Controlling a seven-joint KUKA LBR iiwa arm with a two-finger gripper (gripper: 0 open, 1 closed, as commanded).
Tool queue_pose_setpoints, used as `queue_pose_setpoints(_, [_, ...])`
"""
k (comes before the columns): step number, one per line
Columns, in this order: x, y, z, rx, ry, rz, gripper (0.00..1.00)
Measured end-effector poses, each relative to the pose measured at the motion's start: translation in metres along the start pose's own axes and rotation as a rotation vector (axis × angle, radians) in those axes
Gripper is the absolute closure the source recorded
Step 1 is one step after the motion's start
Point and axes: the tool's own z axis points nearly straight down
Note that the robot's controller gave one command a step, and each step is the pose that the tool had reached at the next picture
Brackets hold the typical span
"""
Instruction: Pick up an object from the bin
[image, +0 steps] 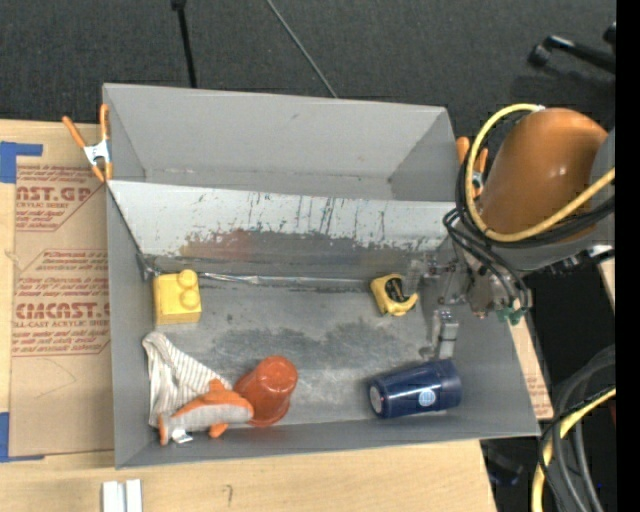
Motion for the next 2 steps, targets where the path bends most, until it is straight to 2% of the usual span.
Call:
queue_pose_setpoints(1, [-0.001,0.0,-0.005,0.001,-0.008,-0.001,0.0])
queue_pose_setpoints(2, [0.0,-0.004,0.013,0.002,-0.017,-0.065,0.0])
